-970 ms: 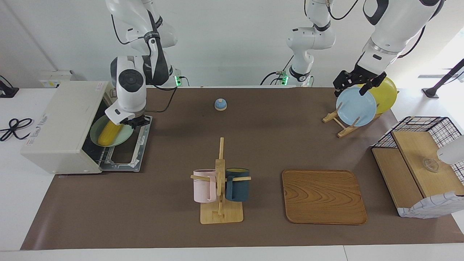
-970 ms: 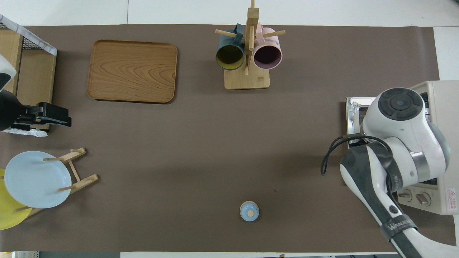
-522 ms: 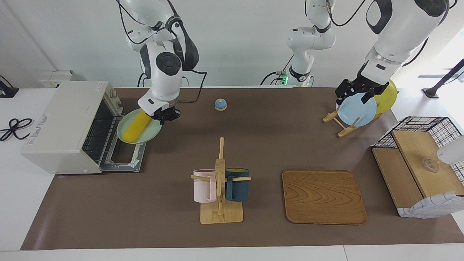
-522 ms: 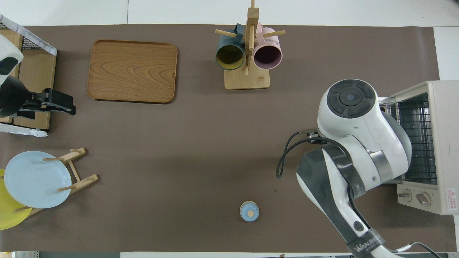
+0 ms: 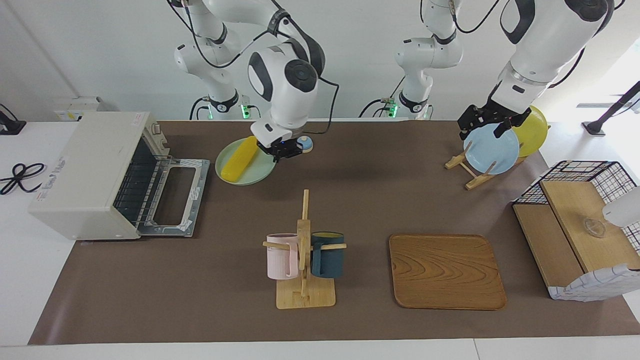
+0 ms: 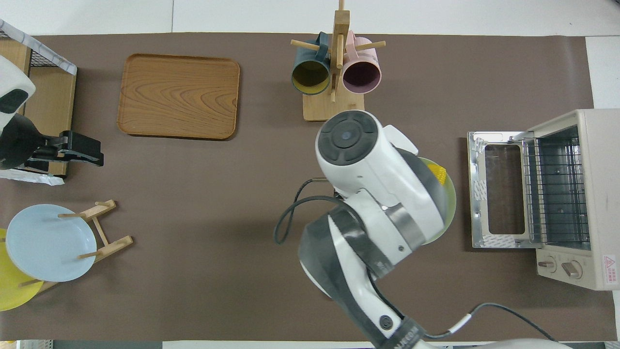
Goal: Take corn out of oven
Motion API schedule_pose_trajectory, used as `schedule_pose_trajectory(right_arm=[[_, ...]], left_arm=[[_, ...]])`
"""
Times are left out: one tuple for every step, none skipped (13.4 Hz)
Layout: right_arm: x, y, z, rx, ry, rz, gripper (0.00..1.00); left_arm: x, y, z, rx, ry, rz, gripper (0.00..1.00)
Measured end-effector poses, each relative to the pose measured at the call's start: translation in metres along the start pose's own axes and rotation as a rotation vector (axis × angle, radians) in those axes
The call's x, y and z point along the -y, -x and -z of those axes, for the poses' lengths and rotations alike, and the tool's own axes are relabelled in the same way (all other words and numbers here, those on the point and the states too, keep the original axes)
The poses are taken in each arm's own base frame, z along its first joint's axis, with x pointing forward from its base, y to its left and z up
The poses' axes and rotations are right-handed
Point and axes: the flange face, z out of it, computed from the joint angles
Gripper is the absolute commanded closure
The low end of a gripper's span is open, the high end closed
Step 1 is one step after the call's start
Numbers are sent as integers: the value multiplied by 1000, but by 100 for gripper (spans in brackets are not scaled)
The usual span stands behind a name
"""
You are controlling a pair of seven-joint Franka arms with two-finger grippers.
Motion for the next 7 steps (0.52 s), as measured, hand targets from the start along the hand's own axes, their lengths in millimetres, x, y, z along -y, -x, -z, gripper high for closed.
schedule_pose_trajectory(right_arm=[[38, 2, -10, 1, 8, -24, 100], [69, 2, -23, 3, 11, -31, 100], [94, 0, -34, -9, 2, -27, 100], [113, -2, -42, -26, -20, -16, 100], [127, 0, -46, -42, -49, 0, 100], [139, 5, -50, -54, -68, 5, 100], [148, 10, -55, -67, -85, 2, 100]], left_arm=[[0, 2, 3, -6, 1, 1, 0], [0, 4, 7, -12, 1, 1, 0], [0, 6, 10, -18, 2, 1, 0], [0, 8, 12, -23, 2, 1, 0], [0, 9, 14, -26, 2, 1, 0], [0, 9, 14, -27, 2, 1, 0], [0, 9, 14, -27, 2, 2, 0]])
